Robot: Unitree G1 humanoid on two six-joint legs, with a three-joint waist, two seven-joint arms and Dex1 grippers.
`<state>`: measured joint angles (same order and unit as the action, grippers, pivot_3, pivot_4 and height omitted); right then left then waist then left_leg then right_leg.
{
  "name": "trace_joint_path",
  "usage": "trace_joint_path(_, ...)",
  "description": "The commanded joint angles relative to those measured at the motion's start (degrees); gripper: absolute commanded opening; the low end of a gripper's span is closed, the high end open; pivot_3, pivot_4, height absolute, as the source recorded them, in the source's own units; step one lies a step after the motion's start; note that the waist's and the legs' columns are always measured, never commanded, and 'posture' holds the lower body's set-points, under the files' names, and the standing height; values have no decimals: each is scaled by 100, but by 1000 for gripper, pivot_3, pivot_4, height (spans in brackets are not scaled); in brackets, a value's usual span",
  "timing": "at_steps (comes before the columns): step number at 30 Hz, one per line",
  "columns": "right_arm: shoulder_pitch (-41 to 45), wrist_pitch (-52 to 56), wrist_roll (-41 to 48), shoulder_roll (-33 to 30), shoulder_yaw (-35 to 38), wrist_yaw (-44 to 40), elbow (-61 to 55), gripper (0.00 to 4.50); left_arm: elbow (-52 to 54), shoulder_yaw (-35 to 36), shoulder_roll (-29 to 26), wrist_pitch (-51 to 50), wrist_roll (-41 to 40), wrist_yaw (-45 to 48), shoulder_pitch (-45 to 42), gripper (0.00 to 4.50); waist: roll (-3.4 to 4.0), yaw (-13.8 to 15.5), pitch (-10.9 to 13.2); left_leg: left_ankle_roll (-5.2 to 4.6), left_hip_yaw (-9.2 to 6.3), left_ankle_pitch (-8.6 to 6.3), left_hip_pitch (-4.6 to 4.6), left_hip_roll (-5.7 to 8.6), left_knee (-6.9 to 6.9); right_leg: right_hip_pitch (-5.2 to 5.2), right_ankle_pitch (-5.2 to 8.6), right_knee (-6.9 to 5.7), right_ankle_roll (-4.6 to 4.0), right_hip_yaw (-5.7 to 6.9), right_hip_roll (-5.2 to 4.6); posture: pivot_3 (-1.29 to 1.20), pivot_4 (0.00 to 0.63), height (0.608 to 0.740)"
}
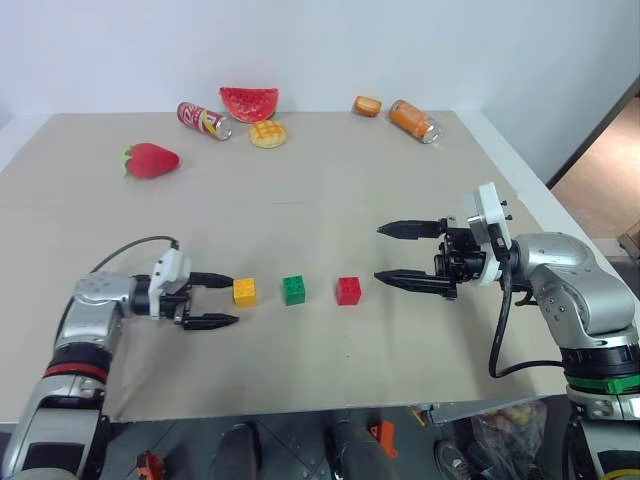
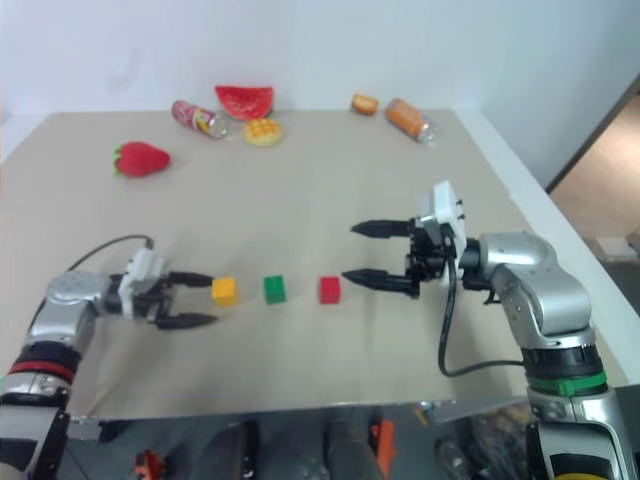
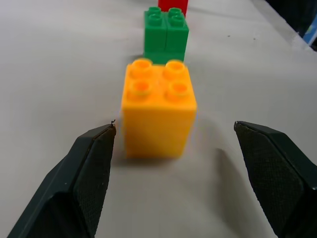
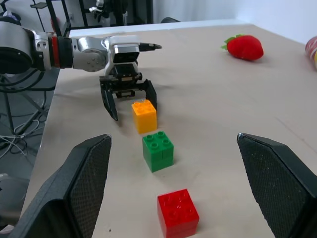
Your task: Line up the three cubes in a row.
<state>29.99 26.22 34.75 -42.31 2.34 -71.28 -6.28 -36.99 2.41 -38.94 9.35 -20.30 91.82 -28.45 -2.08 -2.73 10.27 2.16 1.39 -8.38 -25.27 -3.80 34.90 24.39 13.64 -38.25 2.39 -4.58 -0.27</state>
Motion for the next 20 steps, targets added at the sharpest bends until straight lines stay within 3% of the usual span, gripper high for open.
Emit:
trace_joint_path(1, 126, -9, 155, -36, 191, -40, -127, 4216, 73, 774, -739, -90, -268, -76, 538, 3949, 0, -31, 0, 0, 2, 0, 0, -3, -4, 3, 1, 0, -3, 0, 0, 0, 150, 740)
trace_joint_path(3, 104, -43, 136, -10, 231, 35, -105, 4216, 248, 1099, -941, -234, -322, -430, 1043, 3949, 0, -51, 0, 3, 13, -3, 8, -10, -19, 11, 5, -1, -16, 2, -1, 0, 150, 740)
trace_joint_path(7, 24, -232, -87, 175, 365, 550, 145, 4216, 1239, 1810, -671, -1395, -661, -2111, 1815, 3949, 4, 31, 0, 4, 12, -3, 16, -10, -34, 8, 15, -2, -24, 15, -14, 0, 150, 740)
trace_joint_path(12, -115, -813, -775, 766, 703, 2070, 967, 4216, 2979, 2717, 449, -2375, -997, -4898, 2401, 3949, -10, 82, -7, 6, 14, -1, 7, -10, -15, -10, 14, 0, -8, 29, -32, 0, 150, 740)
trace_joint_path(16, -102, -1218, -1164, 1430, 1105, 3495, 1718, 4216, 4170, 2765, 1178, -2846, -1370, -5843, 2740, 3949, -11, 75, -8, 8, 23, 0, 10, -5, -9, -14, -1, 6, 1, 25, -36, 0, 150, 740)
trace_joint_path(20, -189, -1508, -1320, 1947, 1266, 4263, 1981, 4216, 4678, 2646, 1796, -2962, -1381, -6747, 2603, 3949, -11, 66, -8, 6, 16, 3, 11, -5, -10, -13, -13, 4, 10, 16, -17, 0, 150, 740)
